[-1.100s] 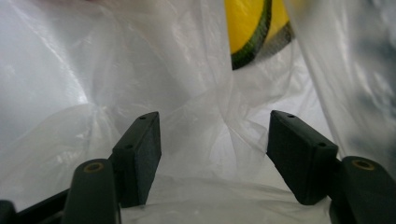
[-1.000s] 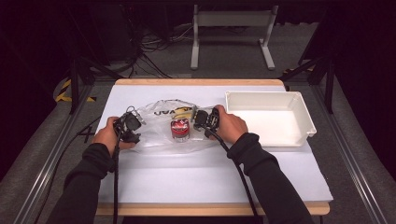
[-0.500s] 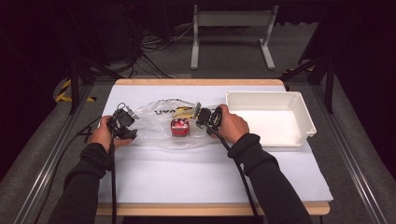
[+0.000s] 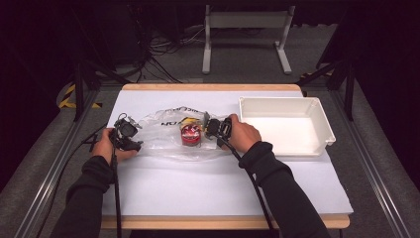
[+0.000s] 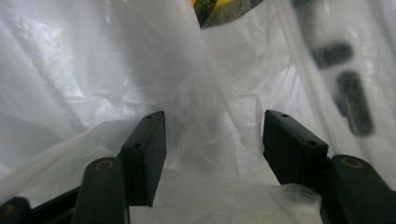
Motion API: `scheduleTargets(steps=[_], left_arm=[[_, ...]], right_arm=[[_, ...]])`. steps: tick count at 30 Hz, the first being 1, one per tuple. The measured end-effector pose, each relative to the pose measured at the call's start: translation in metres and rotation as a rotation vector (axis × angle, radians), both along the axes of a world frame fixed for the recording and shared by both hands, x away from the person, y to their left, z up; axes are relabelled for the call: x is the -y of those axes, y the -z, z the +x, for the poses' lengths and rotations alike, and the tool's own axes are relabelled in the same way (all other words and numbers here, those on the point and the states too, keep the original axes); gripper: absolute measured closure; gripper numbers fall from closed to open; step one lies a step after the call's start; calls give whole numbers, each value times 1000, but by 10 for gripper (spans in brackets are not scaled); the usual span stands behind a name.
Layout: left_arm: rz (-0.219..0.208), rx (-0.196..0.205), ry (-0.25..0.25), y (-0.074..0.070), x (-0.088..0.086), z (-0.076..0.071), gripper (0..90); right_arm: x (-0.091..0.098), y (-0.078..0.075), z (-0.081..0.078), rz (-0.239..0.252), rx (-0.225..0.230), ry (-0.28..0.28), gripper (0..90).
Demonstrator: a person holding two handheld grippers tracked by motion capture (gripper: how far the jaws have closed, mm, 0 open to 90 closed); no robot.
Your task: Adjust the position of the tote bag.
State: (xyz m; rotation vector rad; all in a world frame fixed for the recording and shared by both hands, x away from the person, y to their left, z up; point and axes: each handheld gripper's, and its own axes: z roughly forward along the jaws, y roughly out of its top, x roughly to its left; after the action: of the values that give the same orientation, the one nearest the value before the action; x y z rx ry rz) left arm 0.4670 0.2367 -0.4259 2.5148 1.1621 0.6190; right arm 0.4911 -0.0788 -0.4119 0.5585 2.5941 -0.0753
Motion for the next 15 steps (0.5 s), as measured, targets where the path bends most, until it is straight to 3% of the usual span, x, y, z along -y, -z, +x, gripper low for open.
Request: scheduleTargets(steps=[3,8,15], left_arm=[[10,41,42,-2,2,-6,410],[-114,114,69,-13,-2,-20,377],[-239,216,110,-31,-2,-32,326]], right_arm=[[0,0,-1,-2,-3,0,365],[5,-5,-2,56,6,0,310],[7,-21,-7,173,61,-19,258]])
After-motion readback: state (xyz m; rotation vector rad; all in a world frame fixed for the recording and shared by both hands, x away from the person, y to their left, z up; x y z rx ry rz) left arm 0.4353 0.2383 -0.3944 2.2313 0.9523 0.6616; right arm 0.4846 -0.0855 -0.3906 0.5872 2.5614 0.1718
